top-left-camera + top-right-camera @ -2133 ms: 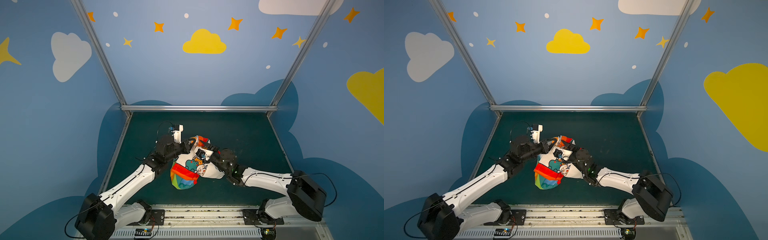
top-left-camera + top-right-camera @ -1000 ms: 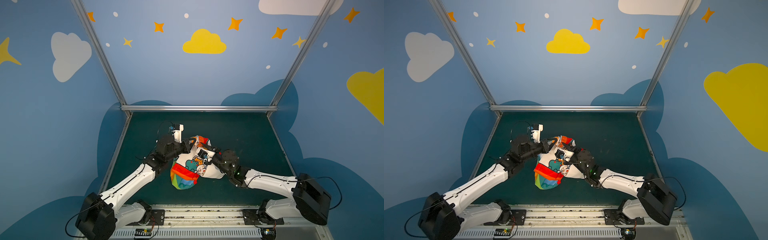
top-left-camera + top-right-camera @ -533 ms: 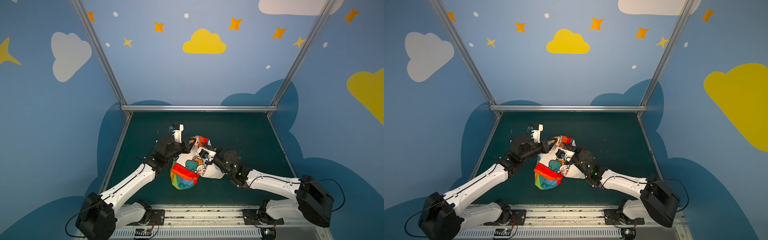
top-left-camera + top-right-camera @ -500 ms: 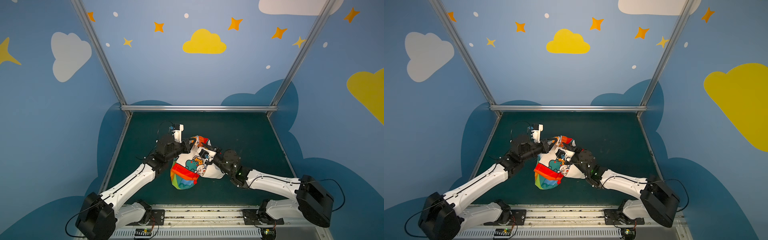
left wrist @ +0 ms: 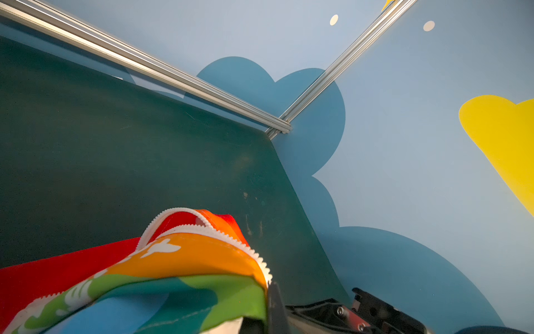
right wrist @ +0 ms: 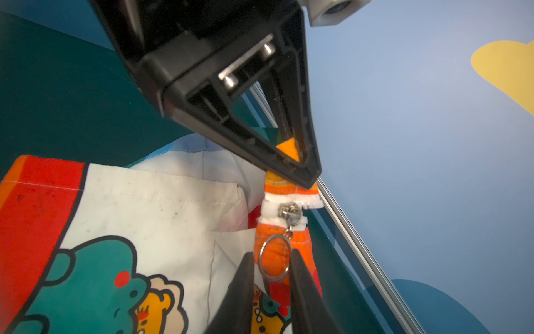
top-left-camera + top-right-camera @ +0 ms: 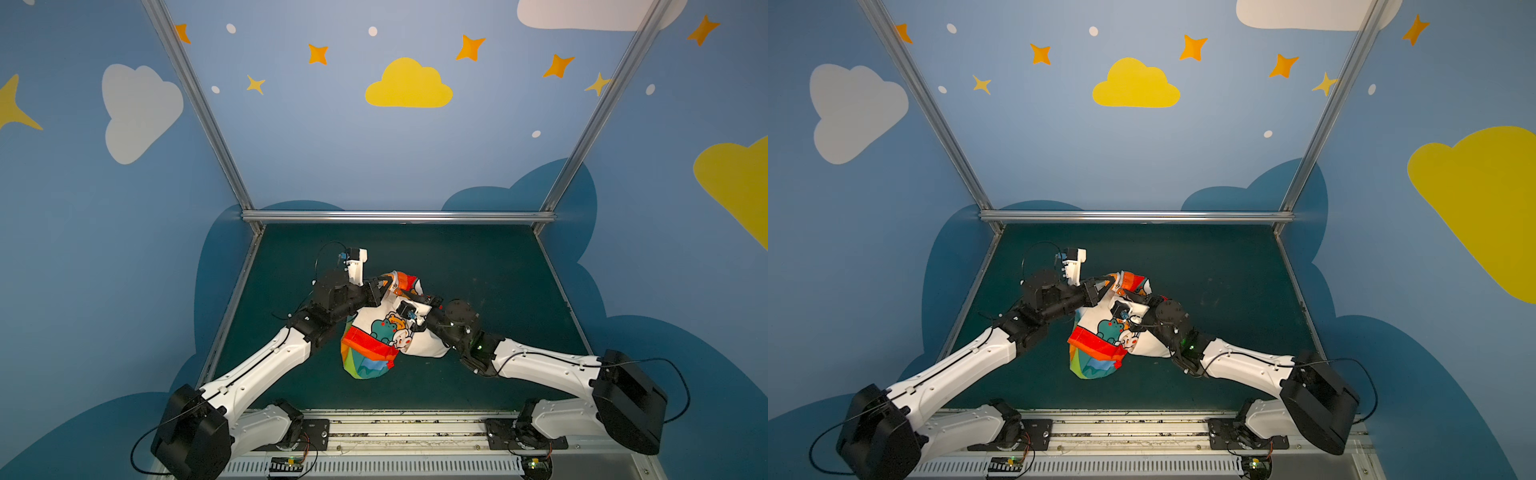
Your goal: Zip up the jacket
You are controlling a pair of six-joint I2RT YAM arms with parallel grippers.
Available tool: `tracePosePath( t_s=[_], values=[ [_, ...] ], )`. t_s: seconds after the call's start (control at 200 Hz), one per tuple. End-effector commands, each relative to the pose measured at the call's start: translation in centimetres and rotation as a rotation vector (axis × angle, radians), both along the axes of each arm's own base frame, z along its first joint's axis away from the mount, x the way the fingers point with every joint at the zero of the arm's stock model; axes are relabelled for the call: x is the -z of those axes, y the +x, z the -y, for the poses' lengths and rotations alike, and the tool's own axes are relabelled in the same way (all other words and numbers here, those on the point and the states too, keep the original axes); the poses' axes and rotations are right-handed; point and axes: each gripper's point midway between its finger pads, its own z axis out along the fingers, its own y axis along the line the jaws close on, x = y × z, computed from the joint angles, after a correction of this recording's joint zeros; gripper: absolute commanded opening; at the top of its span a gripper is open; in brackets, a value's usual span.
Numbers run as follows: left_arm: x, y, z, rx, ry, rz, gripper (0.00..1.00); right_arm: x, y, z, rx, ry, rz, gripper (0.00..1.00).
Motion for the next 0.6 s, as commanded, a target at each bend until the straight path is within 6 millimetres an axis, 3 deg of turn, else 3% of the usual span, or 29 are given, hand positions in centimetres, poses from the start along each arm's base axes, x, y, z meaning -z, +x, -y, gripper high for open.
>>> tracePosePath(
  t_s=[0.0,0.591],
  values=[
    [-0.96,0.15,0.39,0.011,-0.011,0.019,0.03,-0.89,0.09,0.38,0.007,0.017,0.010,0.21],
    [-0.60,0.19,0.72,0.018,-0.011,0.010,0.03,-1.06,0.04,0.75,0.001,0.007,0.013,0.19]
  ],
)
